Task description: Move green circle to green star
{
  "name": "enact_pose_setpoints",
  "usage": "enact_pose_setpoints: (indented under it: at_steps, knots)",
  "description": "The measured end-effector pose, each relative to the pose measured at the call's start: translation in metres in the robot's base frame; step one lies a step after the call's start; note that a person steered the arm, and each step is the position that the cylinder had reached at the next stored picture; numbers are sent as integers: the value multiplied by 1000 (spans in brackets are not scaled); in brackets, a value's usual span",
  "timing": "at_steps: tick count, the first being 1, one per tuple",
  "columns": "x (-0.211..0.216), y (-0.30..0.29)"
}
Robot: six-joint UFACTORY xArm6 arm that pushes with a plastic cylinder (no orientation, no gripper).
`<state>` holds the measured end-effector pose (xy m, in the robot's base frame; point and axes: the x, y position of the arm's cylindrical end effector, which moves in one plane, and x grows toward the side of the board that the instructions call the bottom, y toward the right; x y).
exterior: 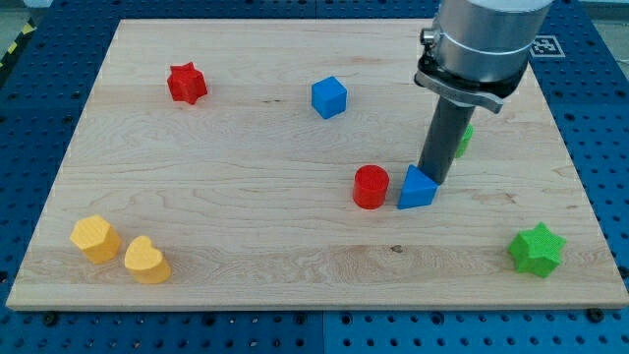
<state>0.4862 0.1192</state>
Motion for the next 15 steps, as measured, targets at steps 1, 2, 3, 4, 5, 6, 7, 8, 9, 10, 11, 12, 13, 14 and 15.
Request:
enact_pose_setpoints:
  at_steps: [1,2,3,4,5,6,7,8,9,10,11,12,13,14,15]
  knots:
    - [-19,-12]
    - [-45,-16]
    - [-82,-8]
    - [-96,0]
    - [-96,4]
    - [-88,23]
    - [-72,23]
    - [-65,26]
    - [-71,28]
    - [-77,33]
    - [-73,42]
    - [-60,58]
    - [-45,73]
    - [-30,76]
    - [-22,76]
